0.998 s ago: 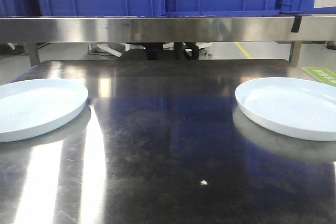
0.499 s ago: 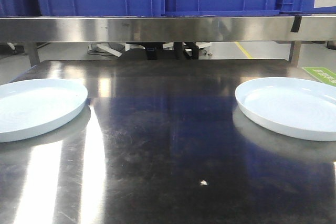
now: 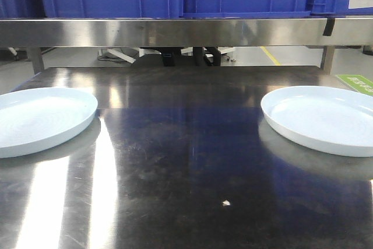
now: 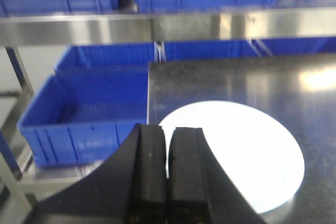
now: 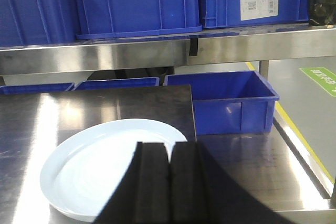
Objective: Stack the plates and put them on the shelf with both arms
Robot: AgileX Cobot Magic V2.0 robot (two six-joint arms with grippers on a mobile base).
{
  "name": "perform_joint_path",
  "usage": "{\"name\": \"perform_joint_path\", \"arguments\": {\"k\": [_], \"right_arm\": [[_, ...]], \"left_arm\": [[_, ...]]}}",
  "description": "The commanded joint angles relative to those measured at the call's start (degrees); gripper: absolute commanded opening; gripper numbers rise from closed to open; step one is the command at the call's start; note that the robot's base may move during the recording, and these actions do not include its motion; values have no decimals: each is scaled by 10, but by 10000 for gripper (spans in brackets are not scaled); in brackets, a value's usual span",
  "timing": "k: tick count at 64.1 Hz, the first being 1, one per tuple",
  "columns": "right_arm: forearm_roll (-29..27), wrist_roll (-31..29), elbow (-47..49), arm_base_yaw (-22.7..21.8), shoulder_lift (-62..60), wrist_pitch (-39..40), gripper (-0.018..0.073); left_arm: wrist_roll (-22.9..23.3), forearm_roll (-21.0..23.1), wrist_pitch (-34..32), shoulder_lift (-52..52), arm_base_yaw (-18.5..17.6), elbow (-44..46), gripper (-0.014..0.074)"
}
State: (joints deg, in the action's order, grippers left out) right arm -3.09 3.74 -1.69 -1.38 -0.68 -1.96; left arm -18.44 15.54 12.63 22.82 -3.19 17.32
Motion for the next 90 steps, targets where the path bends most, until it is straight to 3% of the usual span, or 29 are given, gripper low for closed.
{"name": "perform_joint_path", "arguments": {"k": [1,17,49,67,78,90], "right_arm": [[6,-2,0,-3,-10,52,57],[6,-2,0,-3,-10,52,57],[6,-2,0,-3,-10,52,57],[6,-2,0,-3,-10,52,57],[6,-2,0,-3,-10,52,57],[6,-2,0,-3,-10,52,57]], "left_arm": [[6,2,-28,53,0,51,88],[6,25,-17,186,0,126,88],[6,25,183,477,0,306,88],[6,25,366,607,51,441,88],[6,25,407,660,76,496,88],[7,13,441,709,80,548,89]]}}
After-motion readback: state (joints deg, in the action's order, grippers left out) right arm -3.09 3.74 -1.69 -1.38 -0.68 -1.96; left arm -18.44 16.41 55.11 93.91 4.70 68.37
